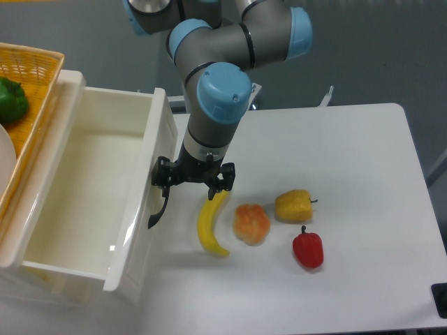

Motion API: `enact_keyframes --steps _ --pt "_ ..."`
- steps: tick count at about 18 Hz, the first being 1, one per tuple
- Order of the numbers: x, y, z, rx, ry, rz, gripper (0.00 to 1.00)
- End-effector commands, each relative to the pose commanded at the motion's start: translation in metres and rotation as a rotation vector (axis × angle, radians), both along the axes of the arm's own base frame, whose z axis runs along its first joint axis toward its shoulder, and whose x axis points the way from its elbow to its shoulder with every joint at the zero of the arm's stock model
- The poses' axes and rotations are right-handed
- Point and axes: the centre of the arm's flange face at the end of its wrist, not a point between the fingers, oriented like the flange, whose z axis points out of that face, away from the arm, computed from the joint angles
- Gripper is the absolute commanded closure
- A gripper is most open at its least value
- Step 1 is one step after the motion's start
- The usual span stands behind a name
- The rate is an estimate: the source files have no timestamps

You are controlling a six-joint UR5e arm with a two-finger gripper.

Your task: Slide open the top white drawer

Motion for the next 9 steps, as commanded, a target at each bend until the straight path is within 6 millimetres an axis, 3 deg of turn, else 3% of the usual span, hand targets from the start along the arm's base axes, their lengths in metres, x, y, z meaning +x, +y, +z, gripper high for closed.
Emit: enact_keyframes --steps 9 --pt "-0.0072 -0.0039 0.0012 0.047 -0.055 0.022 0.0"
